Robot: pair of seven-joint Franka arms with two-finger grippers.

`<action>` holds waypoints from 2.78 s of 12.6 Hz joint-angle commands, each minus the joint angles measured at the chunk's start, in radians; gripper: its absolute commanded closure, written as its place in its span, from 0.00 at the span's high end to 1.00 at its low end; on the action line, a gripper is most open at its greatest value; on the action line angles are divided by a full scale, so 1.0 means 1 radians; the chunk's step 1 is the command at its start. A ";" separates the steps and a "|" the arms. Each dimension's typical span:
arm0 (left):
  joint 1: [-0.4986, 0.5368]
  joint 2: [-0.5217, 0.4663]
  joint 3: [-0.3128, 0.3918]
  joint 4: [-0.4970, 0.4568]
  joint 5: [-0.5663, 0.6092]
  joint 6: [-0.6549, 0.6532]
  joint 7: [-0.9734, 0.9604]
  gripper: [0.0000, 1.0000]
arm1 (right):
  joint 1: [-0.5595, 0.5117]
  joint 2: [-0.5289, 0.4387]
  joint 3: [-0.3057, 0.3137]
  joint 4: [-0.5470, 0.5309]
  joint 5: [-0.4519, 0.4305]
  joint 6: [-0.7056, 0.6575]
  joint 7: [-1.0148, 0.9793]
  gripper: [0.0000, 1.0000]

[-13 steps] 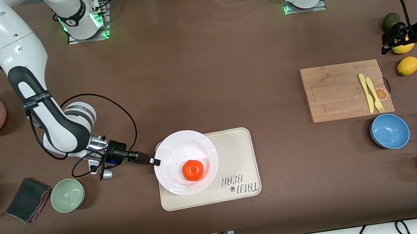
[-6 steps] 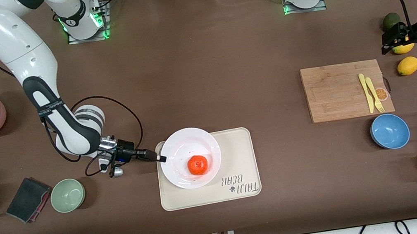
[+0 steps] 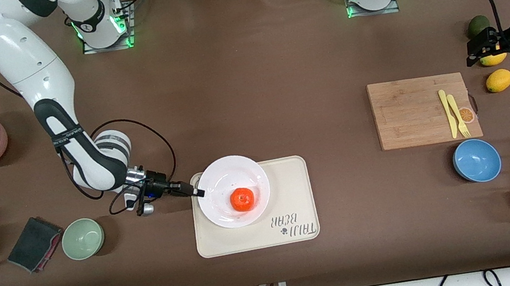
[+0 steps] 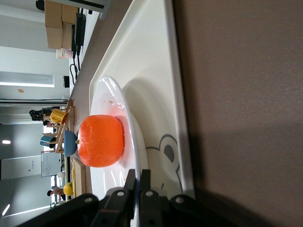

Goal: Place orange and plate with both arms

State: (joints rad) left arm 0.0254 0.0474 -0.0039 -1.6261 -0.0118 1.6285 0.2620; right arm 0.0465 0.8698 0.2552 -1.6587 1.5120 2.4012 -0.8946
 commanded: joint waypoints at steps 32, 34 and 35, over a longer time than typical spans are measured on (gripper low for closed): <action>0.005 0.006 -0.004 0.008 0.021 -0.006 0.023 1.00 | -0.013 -0.841 -0.294 0.140 -1.518 -1.036 0.729 1.00; 0.005 0.006 -0.004 0.008 0.021 -0.004 0.022 1.00 | -0.013 -0.841 -0.286 0.140 -1.562 -1.045 0.730 1.00; 0.005 0.006 -0.004 0.008 0.021 -0.004 0.023 1.00 | -0.013 -0.841 -0.283 0.140 -1.563 -1.053 0.732 1.00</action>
